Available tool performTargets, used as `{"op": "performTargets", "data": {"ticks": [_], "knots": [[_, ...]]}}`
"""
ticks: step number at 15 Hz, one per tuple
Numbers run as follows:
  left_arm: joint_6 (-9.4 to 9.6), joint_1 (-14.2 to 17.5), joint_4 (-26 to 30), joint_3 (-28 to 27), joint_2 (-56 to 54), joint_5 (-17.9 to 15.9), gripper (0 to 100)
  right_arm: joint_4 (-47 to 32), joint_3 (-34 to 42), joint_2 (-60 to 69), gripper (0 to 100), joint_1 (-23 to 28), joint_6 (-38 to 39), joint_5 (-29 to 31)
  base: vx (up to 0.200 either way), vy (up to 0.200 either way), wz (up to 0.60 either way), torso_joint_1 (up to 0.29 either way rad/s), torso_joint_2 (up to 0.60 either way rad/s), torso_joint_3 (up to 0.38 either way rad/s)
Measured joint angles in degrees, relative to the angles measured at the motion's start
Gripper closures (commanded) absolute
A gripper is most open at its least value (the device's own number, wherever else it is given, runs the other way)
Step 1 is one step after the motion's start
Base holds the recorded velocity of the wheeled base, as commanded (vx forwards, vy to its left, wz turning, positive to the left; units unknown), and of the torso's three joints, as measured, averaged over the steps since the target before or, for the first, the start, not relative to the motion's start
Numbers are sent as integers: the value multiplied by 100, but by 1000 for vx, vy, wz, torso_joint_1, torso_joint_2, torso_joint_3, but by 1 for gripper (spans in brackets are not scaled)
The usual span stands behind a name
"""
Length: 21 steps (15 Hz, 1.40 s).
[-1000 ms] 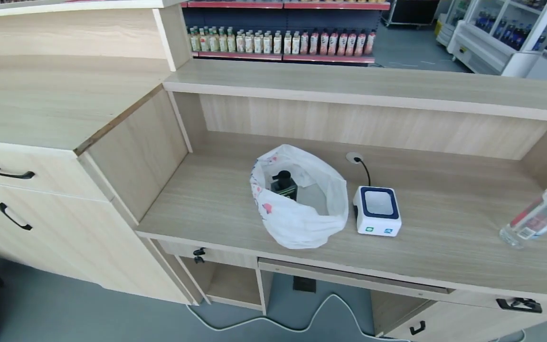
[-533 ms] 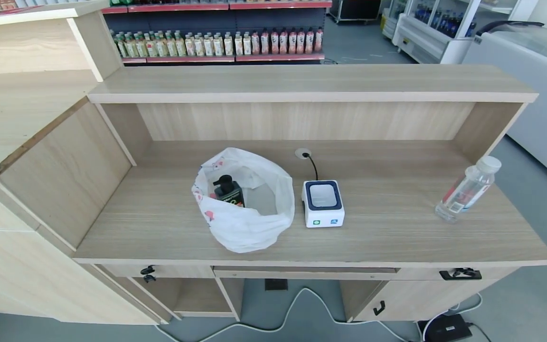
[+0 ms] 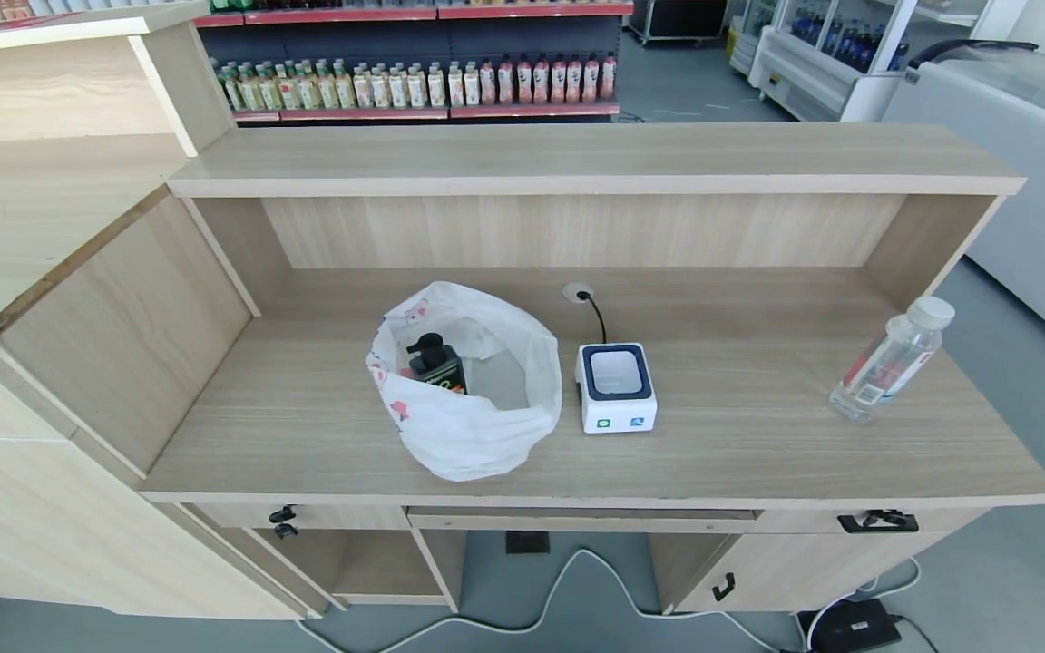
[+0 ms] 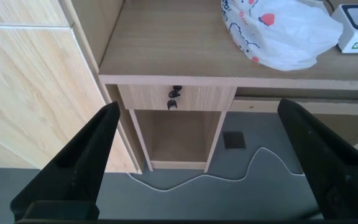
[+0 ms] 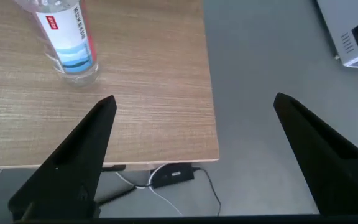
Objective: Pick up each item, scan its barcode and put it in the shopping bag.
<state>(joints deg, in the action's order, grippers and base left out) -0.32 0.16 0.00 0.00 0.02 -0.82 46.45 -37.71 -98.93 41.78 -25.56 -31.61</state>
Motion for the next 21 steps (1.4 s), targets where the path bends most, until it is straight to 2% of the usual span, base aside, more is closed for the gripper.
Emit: {"op": "performTargets", "data": {"ticks": [6,15,21], "knots": [[0,0,0,0,0,0,0,74,-557,-818,0,-495,24,-547,0,0,0,0,0,0],[-1,0,0,0,0,2,0,202,-1168,-1618,0,-1519,26,-578,0,0,0,0,0,0],[0,0,0,0,0,2,0,230,-1642,-1921,0,-1841,24,-583,0,0,0,0,0,0]]}}
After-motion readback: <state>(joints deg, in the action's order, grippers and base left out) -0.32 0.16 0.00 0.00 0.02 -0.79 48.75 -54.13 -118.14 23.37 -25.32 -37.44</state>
